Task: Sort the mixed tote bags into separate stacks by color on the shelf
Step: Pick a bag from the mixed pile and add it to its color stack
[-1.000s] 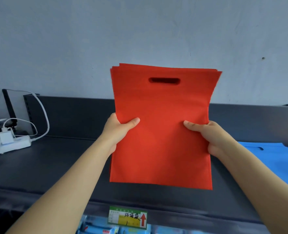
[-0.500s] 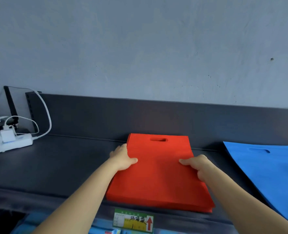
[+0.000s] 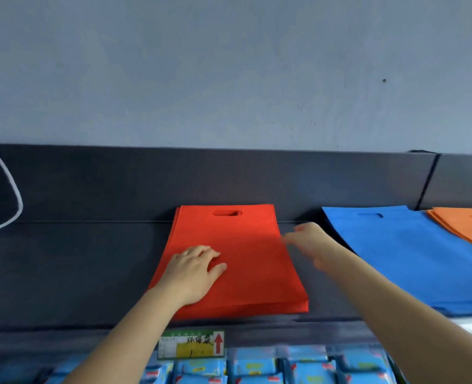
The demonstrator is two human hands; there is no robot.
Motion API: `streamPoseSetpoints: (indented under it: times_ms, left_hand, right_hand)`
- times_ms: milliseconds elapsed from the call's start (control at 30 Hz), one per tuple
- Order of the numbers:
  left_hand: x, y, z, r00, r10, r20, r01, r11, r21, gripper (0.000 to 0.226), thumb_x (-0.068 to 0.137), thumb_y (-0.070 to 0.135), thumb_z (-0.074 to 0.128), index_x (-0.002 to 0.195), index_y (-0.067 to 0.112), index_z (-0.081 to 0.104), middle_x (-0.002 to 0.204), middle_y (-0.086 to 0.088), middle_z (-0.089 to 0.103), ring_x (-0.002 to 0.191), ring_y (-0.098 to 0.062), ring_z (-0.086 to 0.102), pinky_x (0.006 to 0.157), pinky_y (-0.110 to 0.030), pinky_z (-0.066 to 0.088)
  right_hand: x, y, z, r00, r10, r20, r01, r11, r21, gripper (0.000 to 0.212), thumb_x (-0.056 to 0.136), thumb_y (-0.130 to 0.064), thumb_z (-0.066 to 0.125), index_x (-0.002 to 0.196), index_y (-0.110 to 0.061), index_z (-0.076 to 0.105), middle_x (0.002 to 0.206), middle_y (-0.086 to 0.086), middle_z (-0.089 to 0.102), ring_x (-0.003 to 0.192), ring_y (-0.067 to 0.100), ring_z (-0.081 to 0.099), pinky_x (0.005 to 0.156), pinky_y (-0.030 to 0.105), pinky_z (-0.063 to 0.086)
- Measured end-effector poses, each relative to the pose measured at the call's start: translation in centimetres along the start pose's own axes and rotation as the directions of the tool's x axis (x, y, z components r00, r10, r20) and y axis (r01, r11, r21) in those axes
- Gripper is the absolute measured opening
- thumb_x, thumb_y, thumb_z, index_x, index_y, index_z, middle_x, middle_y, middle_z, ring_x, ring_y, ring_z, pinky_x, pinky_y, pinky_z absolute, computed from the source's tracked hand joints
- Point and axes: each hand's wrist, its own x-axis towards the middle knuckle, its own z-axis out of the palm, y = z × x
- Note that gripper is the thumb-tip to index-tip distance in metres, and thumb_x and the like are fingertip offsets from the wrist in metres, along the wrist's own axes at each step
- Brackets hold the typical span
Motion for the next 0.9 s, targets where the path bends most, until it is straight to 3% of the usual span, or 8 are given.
streamPoseSetpoints:
  times_ms: [133, 367, 533, 633, 733, 800, 833, 900]
  left_hand:
    - [0.2, -0.1, -0.6, 0.999, 0.009, 0.043, -0.01, 1.0, 0.017, 0.055, 0.095, 0.057, 0.03, 0.142, 0.029, 0.035, 0.152, 0.006, 0.029, 0.139, -0.013, 0.027, 0.112, -0.034, 0.025]
    - [0.4, 10.4, -1.7, 0.949, 0.033, -0.315, -0.096, 0.978, -0.186, 0.042, 0.092, 0.037, 0.054, 0.129, 0.018, 0.055, 0.134, 0.0, 0.054, 0.125, -0.017, 0.049, 0.105, -0.031, 0.035]
    - [3.2, 21.8, 0.0, 0.982, 0.022, -0.187, -0.092, 0.922, -0.375, 0.044, 0.09, 0.039, 0.057, 0.128, 0.014, 0.056, 0.13, 0.001, 0.058, 0.119, -0.012, 0.053, 0.1, -0.027, 0.039]
    - [5.2, 26.2, 1.6, 0.993, -0.105, -0.049, 0.069, 0.876, -0.477, 0.024, 0.09, 0.046, 0.053, 0.087, 0.022, 0.054, 0.094, 0.0, 0.058, 0.095, -0.016, 0.058, 0.085, -0.029, 0.042]
    - [6.3, 29.6, 3.0, 0.973, -0.192, 0.125, 0.229, 0.804, -0.549, 0.045, 0.088, 0.057, 0.048, 0.072, 0.017, 0.035, 0.08, 0.003, 0.035, 0.071, -0.016, 0.038, 0.068, -0.03, 0.029]
    - [6.9, 31.2, 3.8, 0.949, -0.245, 0.201, 0.316, 0.721, -0.617, 0.054, 0.088, 0.058, 0.048, 0.086, 0.005, 0.053, 0.086, 0.005, 0.035, 0.079, -0.026, 0.052, 0.074, -0.033, 0.037]
    - [7.3, 31.7, 4.0, 0.935, -0.282, 0.216, 0.354, 0.682, -0.64, 0.068, 0.088, 0.058, 0.049, 0.11, -0.006, 0.053, 0.126, -0.001, 0.022, 0.102, -0.033, 0.055, 0.088, -0.037, 0.04]
    - [7.9, 32.7, 4.0, 0.907, -0.34, 0.247, 0.41, 0.591, -0.695, 0.085, 0.086, 0.059, 0.053, 0.138, -0.005, 0.031, 0.145, -0.019, 0.033, 0.131, -0.033, 0.038, 0.105, -0.042, 0.033]
  right_hand:
    - [-1.7, 1.5, -5.7, 0.985, -0.153, -0.074, 0.14, 0.977, -0.16, 0.051, 0.083, -0.014, 0.066, 0.128, 0.002, 0.05, 0.132, 0.013, 0.054, 0.119, 0.026, 0.052, 0.101, 0.039, 0.041]
    - [-1.9, 8.8, -19.4, 0.959, -0.247, -0.136, 0.15, 0.855, -0.496, 0.053, 0.091, -0.022, 0.057, 0.14, -0.012, 0.04, 0.143, 0.004, 0.043, 0.128, 0.022, 0.043, 0.096, 0.03, 0.038]
    - [0.2, 14.5, -27.0, 0.964, -0.26, -0.061, 0.153, 0.726, -0.67, 0.05, 0.096, -0.03, 0.05, 0.142, -0.013, 0.038, 0.147, 0.006, 0.039, 0.132, 0.023, 0.04, 0.103, 0.034, 0.035]
    - [1.6, 16.3, -30.0, 0.95, -0.311, 0.022, 0.238, 0.678, -0.696, 0.051, 0.097, -0.036, 0.047, 0.142, -0.014, 0.037, 0.149, 0.003, 0.037, 0.136, 0.019, 0.034, 0.108, 0.031, 0.029]
    - [2.9, 17.9, -31.0, 0.945, -0.301, 0.13, 0.305, 0.662, -0.685, 0.054, 0.096, -0.042, 0.044, 0.145, -0.019, 0.034, 0.153, 0.0, 0.028, 0.139, 0.018, 0.029, 0.111, 0.031, 0.025]
    - [3.4, 19.5, -30.4, 0.944, -0.254, 0.211, 0.328, 0.638, -0.696, 0.053, 0.098, -0.046, 0.037, 0.146, -0.024, 0.03, 0.156, -0.002, 0.021, 0.142, 0.019, 0.022, 0.114, 0.035, 0.021]
    - [3.7, 20.2, -30.0, 0.941, -0.252, 0.224, 0.335, 0.624, -0.706, 0.053, 0.099, -0.047, 0.033, 0.147, -0.027, 0.028, 0.157, -0.002, 0.018, 0.144, 0.02, 0.017, 0.115, 0.036, 0.018]
    - [4.3, 21.0, -29.7, 0.936, -0.28, 0.213, 0.345, 0.61, -0.713, 0.052, 0.099, -0.048, 0.028, 0.147, -0.028, 0.026, 0.157, -0.002, 0.015, 0.145, 0.022, 0.011, 0.117, 0.039, 0.014]
